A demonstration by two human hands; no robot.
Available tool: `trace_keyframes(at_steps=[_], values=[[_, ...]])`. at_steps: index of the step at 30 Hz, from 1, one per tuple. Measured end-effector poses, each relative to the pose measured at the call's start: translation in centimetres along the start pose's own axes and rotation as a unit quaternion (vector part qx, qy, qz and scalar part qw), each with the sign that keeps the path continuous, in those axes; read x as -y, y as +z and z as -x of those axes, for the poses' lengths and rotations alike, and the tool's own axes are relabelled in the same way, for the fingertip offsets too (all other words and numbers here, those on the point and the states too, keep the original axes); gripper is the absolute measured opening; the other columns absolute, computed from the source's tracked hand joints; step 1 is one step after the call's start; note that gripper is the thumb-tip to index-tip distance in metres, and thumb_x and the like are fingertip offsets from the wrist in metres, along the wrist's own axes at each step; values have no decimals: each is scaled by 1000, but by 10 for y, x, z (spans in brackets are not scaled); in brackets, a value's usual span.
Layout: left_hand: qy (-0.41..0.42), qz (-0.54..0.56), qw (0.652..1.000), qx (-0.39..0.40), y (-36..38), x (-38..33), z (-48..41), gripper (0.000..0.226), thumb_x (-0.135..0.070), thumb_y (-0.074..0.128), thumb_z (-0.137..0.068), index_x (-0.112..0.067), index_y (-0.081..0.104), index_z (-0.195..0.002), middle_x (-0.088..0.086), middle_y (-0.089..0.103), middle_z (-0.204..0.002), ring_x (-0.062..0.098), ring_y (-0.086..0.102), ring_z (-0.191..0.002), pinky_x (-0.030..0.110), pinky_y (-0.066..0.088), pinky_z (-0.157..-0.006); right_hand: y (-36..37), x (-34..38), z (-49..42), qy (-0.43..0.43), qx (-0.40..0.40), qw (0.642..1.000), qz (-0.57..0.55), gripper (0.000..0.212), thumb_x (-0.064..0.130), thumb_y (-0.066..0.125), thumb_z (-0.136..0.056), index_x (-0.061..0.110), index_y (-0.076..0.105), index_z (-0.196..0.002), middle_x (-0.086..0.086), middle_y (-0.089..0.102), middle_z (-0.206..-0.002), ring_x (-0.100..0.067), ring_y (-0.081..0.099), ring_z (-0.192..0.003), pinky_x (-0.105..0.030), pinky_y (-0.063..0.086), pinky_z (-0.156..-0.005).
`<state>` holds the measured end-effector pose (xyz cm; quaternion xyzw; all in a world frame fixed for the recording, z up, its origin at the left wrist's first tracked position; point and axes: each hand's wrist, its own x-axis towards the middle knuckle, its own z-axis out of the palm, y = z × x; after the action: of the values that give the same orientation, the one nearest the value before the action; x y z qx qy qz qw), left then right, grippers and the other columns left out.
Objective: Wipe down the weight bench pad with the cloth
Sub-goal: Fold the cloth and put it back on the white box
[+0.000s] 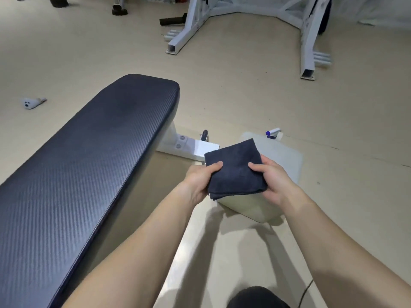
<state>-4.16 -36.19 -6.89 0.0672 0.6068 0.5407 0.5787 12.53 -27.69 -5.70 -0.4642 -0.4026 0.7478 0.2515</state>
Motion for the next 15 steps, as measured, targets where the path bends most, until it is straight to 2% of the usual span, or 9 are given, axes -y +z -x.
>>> trace_keyframes(at_steps=[2, 4, 6, 10, 12, 13, 15], values=[[5, -12, 1000, 10, 26, 9, -18, 24, -16, 70, -89, -5, 69, -110, 13, 75, -105, 31, 73, -96, 41, 60, -83, -24, -5, -10, -9, -30, 999, -12, 39, -2, 49, -96, 19, 66, -124, -5, 74, -116, -28, 70, -107, -42, 55, -92], [22, -25, 999, 28, 46, 12, -36, 19, -11, 63, -92, -15, 67, -111, 9, 75, -106, 28, 72, -93, 39, 60, -77, -41, -10, -21, -17, -59, 998, -9, 43, -7, 48, -94, 21, 68, -119, -4, 75, -113, -28, 70, -106, -42, 55, -92], [40, -49, 997, 51, 69, 16, -56, 28, -7, 57, -94, -21, 63, -118, 6, 74, -106, 26, 71, -92, 39, 60, -75, -59, -13, -34, -27, -92, 995, 10, 48, -11, 47, -90, 22, 68, -117, -4, 75, -111, -28, 69, -105, -41, 56, -90], [101, -140, 984, 54, 95, 17, -99, 48, -7, 56, -93, -32, 56, -134, 2, 74, -106, 25, 72, -96, 44, 60, -84, -81, -11, -64, -50, -128, 990, 28, 50, -15, 43, -85, 17, 65, -117, -9, 73, -111, -30, 68, -102, -41, 57, -87], [120, -187, 974, 46, 101, 16, -119, 56, -12, 58, -94, -33, 46, -144, 4, 71, -114, 27, 69, -104, 45, 56, -93, -88, -13, -80, -45, -147, 988, 28, 46, -10, 45, -83, 16, 66, -114, -10, 73, -109, -31, 68, -102, -44, 56, -90], [135, -245, 959, 33, 103, 17, -131, 60, -17, 59, -95, -29, 38, -150, 6, 66, -123, 28, 65, -112, 42, 51, -100, -93, -16, -89, -35, -166, 985, 34, 42, -5, 46, -81, 15, 66, -112, -10, 73, -106, -32, 69, -102, -44, 57, -90], [187, -421, 887, -18, 100, 24, -146, 63, -25, 57, -96, -19, 29, -153, 9, 53, -138, 30, 53, -125, 38, 43, -105, -97, -23, -97, -10, -233, 964, 125, 35, 5, 49, -82, 13, 61, -114, -6, 69, -105, -34, 65, -105, -39, 56, -83]])
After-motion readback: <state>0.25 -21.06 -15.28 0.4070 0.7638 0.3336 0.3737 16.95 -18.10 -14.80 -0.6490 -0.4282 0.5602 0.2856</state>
